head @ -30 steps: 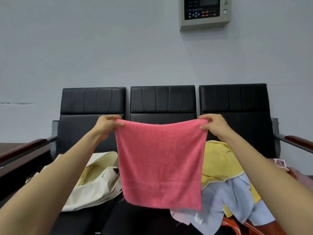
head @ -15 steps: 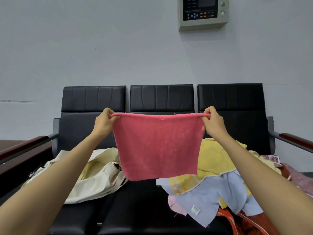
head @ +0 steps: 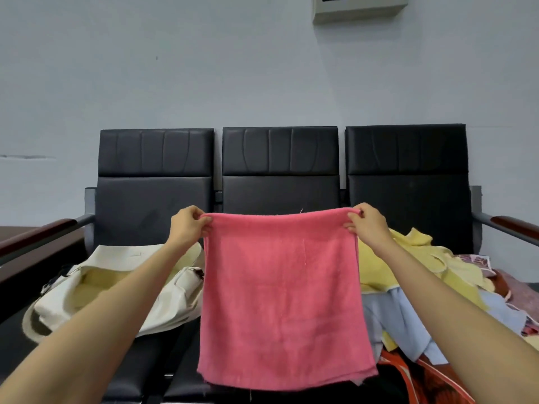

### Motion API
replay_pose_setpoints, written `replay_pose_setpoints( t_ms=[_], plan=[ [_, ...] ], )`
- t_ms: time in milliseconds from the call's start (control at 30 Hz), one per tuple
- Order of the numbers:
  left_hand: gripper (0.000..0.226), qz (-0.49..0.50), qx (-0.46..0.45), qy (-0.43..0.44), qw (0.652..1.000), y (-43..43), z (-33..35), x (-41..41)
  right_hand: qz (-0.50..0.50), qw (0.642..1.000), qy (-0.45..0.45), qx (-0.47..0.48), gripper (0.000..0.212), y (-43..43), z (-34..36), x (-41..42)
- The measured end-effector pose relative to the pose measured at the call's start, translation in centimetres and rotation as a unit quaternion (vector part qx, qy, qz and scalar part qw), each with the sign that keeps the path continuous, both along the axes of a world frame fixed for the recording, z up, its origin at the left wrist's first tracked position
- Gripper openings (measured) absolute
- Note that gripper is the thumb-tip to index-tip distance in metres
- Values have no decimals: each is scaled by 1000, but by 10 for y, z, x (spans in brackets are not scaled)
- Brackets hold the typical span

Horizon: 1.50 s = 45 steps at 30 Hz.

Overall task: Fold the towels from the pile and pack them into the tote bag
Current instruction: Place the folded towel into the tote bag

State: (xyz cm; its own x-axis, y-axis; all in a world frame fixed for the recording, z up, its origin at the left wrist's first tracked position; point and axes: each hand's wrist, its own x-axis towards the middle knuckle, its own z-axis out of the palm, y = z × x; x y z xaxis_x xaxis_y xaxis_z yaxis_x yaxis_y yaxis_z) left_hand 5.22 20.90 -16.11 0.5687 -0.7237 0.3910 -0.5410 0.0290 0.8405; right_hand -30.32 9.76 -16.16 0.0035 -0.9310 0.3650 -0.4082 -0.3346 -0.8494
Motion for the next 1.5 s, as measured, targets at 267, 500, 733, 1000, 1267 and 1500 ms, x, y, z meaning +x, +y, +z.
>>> replay_pose_setpoints(
  t_ms=[267,500,733,1000,1267,1500],
  plan=[
    [25,-30,88,36,995,-10,-112,4,35,993,40,101,18,-30,-118,-4],
    [14,-143,115,38,982,35,-202,13,140,976,126,106,22,19,-172,-39],
    [27,-239,134,37,961,60,-209,19,193,947,232,112,28,36,-184,-63],
    [16,-164,207,21,964,56,-223,18,248,869,399,156,30,45,-182,-60],
    [40,-38,356,36,933,20,-231,1,238,885,399,32,5,38,-185,-14],
    [32,-47,313,24,948,-1,-224,-14,293,853,430,27,41,41,-195,32]
  ],
)
